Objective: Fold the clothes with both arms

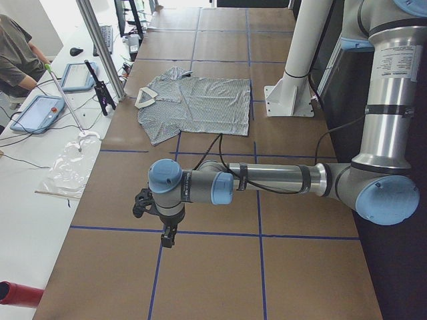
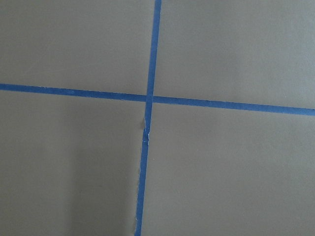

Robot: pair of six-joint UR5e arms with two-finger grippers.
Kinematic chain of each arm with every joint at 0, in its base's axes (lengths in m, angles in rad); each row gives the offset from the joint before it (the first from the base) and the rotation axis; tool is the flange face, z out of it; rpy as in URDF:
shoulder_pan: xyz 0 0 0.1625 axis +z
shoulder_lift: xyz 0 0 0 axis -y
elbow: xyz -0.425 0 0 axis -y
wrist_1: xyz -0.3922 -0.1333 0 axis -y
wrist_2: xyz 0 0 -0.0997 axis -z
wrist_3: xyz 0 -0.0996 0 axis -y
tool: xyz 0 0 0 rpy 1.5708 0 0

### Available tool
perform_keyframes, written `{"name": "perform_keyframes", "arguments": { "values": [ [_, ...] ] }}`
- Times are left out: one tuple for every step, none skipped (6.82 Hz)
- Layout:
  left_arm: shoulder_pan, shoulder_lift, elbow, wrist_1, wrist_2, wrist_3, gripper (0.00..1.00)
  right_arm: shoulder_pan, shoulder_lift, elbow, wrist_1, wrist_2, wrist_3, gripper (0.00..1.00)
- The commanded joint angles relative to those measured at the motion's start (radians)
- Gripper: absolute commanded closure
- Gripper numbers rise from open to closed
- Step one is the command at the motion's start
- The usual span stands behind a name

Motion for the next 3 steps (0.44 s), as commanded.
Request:
{"name": "perform_keyframes", "arguments": {
  "values": [
    [0.001,0.000,-0.001,-0.002,-0.005,-0.002,0.00,-0.005,0.012,0.001,0.000,0.001,0.033,0.00],
    [0.002,-0.004,-0.002,-0.008,-0.005,-0.010,0.00,-0.049,0.023,0.003,0.005,-0.001,0.060,0.00],
    [0.008,-0.055,0.001,-0.011,0.001,-0.011,0.00,-0.105,0.053,-0.014,0.018,0.001,0.060,0.00]
  ]
}}
